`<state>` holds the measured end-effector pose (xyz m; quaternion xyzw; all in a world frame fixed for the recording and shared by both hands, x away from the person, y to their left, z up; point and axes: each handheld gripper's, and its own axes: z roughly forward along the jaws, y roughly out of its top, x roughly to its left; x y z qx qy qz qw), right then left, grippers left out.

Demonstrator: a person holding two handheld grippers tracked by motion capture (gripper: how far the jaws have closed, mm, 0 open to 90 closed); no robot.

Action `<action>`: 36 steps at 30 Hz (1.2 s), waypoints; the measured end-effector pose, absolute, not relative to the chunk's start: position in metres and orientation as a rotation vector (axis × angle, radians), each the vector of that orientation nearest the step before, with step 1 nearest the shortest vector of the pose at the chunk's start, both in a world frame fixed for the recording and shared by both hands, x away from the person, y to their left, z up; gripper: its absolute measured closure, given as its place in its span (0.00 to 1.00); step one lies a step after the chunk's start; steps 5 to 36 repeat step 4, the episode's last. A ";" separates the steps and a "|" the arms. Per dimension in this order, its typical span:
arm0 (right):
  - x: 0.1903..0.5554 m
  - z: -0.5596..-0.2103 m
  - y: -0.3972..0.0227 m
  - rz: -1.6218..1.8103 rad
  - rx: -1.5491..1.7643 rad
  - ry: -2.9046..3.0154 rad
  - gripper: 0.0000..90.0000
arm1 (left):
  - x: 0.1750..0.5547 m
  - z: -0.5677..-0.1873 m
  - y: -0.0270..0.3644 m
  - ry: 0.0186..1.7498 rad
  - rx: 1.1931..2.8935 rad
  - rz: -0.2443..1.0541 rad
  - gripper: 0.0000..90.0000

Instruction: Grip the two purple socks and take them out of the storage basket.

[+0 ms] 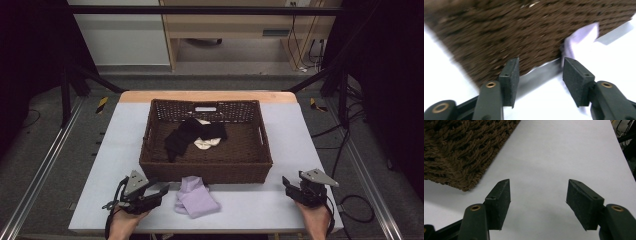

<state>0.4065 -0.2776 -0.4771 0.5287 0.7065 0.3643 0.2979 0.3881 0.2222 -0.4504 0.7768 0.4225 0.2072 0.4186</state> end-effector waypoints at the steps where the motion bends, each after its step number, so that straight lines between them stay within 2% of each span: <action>1: 0.407 -0.477 -0.278 0.969 1.410 1.877 0.39 | 0.388 -0.450 0.222 1.060 1.948 0.520 0.49; 4: 0.406 -0.477 -0.279 0.975 1.421 1.872 0.38 | 0.387 -0.453 0.231 1.086 1.945 0.551 0.46; 36: 0.406 -0.477 -0.279 0.975 1.421 1.872 0.38 | 0.387 -0.453 0.231 1.086 1.945 0.551 0.46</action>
